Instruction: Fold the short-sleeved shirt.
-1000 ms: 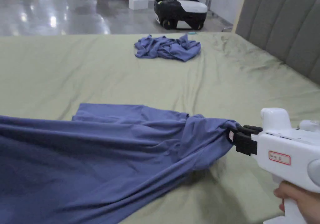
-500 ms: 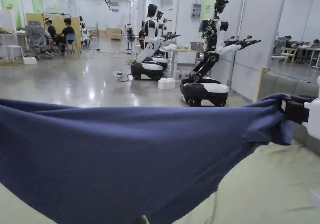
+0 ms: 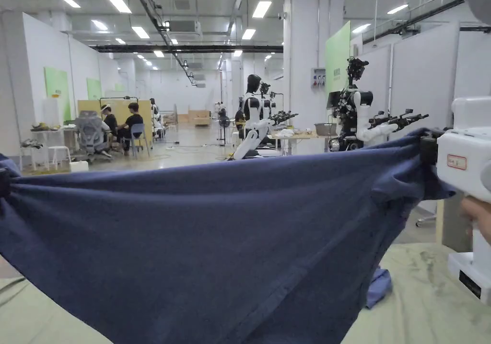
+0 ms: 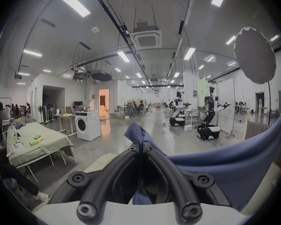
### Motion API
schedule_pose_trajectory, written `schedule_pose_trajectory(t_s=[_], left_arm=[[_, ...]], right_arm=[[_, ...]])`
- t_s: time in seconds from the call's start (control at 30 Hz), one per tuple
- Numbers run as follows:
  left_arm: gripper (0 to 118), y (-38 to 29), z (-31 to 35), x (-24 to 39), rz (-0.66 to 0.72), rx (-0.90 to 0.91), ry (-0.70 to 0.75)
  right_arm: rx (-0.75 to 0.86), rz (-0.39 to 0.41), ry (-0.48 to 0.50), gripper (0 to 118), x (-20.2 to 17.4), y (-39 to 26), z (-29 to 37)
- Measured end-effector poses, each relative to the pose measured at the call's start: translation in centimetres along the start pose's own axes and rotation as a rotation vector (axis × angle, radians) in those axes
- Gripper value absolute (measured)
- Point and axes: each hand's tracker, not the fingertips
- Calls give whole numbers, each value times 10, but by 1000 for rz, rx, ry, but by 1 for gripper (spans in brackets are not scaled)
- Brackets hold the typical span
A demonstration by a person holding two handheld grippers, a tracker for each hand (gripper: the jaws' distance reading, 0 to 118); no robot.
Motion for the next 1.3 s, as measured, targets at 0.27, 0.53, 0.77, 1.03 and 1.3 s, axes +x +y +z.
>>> schedule_pose_trajectory(t_s=[0.27, 0.53, 0.77, 1.03, 1.3], left_arm=[[1, -11, -77, 35, -52, 38, 53], [1, -135, -117, 66, -97, -158, 9], [1, -231, -77, 73, -73, -300, -62], [1, -284, 38, 41, 25, -400, -80], [1, -312, 152, -23, 124, -459, -79]], right_arm=[[38, -22, -18, 6, -9, -26, -73], [-16, 48, 17, 6, -11, -145, -98], [-148, 45, 51, 6, 3, -242, -51], [-195, 83, 92, 6, 29, -278, 87], [-296, 45, 135, 6, 48, -282, 229]])
